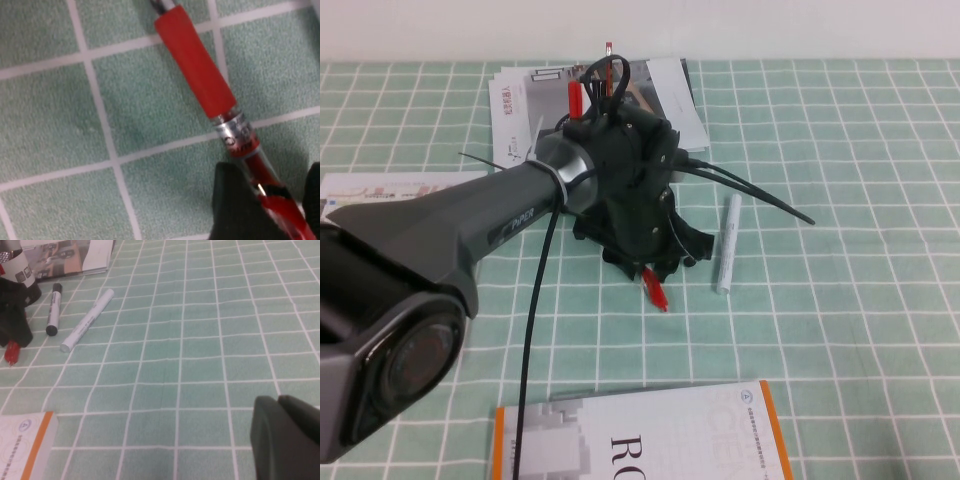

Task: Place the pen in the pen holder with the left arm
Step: Pick up the pen on the table

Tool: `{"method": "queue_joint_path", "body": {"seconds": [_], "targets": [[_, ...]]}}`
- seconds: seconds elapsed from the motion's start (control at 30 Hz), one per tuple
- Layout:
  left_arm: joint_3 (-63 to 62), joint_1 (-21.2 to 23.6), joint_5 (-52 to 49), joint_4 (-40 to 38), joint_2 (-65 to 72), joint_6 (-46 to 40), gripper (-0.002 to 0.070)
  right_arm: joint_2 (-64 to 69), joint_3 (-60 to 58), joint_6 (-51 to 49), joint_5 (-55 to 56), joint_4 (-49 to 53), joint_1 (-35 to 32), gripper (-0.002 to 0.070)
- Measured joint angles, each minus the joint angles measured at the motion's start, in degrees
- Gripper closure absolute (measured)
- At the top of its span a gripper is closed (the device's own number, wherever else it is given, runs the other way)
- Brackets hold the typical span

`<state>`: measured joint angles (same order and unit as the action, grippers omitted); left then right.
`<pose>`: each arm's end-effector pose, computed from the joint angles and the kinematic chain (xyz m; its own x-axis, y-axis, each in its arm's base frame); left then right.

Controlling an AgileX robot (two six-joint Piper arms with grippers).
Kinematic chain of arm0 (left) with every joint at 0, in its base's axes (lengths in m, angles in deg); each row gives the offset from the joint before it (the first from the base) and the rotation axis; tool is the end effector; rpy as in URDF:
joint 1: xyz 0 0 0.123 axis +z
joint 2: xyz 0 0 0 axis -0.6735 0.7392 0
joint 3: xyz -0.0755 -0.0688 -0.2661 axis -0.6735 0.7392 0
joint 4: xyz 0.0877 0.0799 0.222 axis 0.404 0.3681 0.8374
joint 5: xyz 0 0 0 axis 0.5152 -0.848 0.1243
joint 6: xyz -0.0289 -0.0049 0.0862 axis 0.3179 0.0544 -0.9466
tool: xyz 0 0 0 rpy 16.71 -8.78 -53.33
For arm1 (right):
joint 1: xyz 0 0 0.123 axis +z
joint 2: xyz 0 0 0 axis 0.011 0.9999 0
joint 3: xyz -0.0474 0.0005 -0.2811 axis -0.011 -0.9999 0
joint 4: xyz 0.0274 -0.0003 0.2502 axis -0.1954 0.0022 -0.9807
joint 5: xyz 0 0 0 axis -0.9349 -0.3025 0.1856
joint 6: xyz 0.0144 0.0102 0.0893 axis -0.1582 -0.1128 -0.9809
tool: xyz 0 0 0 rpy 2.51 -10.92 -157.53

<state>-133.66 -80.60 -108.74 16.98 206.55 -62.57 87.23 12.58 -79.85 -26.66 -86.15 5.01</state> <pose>0.3810 -0.2938 0.1796 -0.9187 0.2926 -0.2652 0.3130 0.9490 -0.0370 0.0523 0.0116 0.1729 -0.2785 0.1157 -0.9535 -0.1197 0.9808 0.1540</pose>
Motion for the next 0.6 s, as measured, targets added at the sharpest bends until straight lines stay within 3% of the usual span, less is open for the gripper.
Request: {"method": "queue_joint_path", "body": {"seconds": [0.2, 0.4, 0.6], "targets": [[0.0, 0.2, 0.8, 0.3, 0.0, -1.7, 0.0433, 0.0, 0.0, 0.0, 0.0, 0.0, 0.0, 0.0696], [0.0, 0.3, 0.1, 1.2, 0.0, -4.3, 0.0593, 0.0, 0.0, 0.0, 0.0, 0.0, 0.0, 0.0696], [0.0, 0.3, 0.0, 1.4, -0.3, -7.6, 0.0594, 0.0, 0.0, 0.0, 0.0, 0.0, 0.0, 0.0696]]}}
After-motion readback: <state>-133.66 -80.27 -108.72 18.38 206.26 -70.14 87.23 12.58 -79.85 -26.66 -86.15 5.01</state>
